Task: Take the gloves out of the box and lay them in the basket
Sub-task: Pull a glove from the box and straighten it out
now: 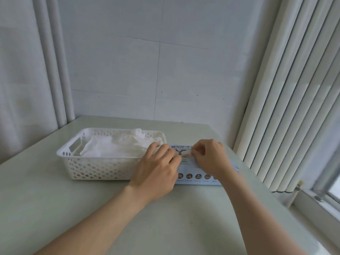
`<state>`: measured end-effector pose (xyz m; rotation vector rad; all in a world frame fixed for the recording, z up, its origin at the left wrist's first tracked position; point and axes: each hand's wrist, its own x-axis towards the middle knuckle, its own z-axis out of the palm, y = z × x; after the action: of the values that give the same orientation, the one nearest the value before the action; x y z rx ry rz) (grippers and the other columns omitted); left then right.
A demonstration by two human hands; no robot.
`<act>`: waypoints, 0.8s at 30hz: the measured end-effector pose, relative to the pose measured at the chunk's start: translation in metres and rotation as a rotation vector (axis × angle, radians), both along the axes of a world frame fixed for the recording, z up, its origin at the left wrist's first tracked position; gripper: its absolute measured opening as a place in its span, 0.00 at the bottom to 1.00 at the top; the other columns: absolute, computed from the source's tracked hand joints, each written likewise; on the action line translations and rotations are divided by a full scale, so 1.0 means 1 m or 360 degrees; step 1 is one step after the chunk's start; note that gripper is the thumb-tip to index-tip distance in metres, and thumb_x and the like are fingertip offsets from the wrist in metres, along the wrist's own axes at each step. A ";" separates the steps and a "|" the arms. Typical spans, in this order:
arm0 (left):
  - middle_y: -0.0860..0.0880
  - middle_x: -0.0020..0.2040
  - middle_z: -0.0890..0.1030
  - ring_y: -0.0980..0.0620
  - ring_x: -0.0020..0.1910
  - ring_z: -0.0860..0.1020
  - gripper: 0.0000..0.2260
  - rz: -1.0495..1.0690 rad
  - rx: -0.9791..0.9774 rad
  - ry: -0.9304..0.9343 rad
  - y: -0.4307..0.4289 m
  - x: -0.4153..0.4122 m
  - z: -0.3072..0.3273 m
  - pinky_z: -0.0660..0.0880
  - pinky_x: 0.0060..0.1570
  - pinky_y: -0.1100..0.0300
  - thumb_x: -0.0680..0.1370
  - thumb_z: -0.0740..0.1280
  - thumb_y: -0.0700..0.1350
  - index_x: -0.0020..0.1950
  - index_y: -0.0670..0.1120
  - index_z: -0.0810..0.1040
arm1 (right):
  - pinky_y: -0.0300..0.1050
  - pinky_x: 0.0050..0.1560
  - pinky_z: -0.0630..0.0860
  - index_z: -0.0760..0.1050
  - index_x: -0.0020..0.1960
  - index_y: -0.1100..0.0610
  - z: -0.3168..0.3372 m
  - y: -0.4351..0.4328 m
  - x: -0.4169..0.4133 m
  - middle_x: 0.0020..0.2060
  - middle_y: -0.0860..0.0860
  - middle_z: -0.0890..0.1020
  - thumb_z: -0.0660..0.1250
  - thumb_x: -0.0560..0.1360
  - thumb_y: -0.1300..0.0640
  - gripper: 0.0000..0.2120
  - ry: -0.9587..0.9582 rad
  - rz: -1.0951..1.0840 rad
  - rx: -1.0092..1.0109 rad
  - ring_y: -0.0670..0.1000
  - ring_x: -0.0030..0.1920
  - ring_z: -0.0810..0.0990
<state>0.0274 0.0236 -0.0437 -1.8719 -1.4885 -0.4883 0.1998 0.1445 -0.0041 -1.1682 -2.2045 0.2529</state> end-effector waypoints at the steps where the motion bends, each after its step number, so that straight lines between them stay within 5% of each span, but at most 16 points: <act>1: 0.48 0.55 0.84 0.43 0.62 0.77 0.15 0.0044 -0.0032 0.0009 -0.001 0.002 0.000 0.67 0.68 0.44 0.81 0.58 0.47 0.57 0.46 0.83 | 0.51 0.48 0.82 0.84 0.48 0.53 -0.003 0.003 0.000 0.39 0.46 0.85 0.70 0.80 0.58 0.05 0.0012 0.0003 0.0005 0.47 0.42 0.82; 5: 0.49 0.50 0.84 0.42 0.61 0.77 0.16 0.0123 -0.0082 -0.0003 -0.003 0.008 0.001 0.68 0.67 0.42 0.82 0.57 0.53 0.53 0.47 0.82 | 0.55 0.51 0.80 0.83 0.53 0.54 -0.007 0.009 0.001 0.45 0.50 0.85 0.65 0.84 0.55 0.08 0.0039 -0.0055 0.0116 0.54 0.46 0.81; 9: 0.49 0.51 0.84 0.42 0.62 0.76 0.16 0.0138 -0.0086 0.0009 -0.003 0.010 0.000 0.69 0.65 0.43 0.82 0.58 0.52 0.53 0.47 0.82 | 0.54 0.56 0.70 0.83 0.53 0.53 -0.011 0.005 0.002 0.46 0.49 0.83 0.62 0.85 0.55 0.11 -0.0017 -0.0195 0.0550 0.56 0.47 0.79; 15: 0.51 0.52 0.84 0.42 0.63 0.75 0.16 0.0130 -0.0105 -0.0019 -0.003 0.009 0.000 0.69 0.63 0.45 0.83 0.57 0.51 0.56 0.48 0.83 | 0.51 0.51 0.66 0.81 0.47 0.54 -0.016 0.002 -0.003 0.41 0.49 0.81 0.69 0.82 0.60 0.06 0.0271 -0.0291 0.0969 0.57 0.41 0.77; 24: 0.52 0.54 0.85 0.42 0.64 0.75 0.19 0.0135 -0.0145 -0.0061 -0.003 0.007 0.000 0.70 0.60 0.47 0.83 0.55 0.52 0.59 0.48 0.84 | 0.43 0.54 0.66 0.77 0.53 0.55 0.006 -0.027 -0.012 0.46 0.45 0.80 0.59 0.87 0.58 0.08 0.1097 -0.0134 0.0768 0.50 0.46 0.76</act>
<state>0.0345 0.0202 -0.0442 -1.8690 -1.6333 -0.4252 0.1883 0.1173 0.0019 -0.7493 -1.4910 0.0611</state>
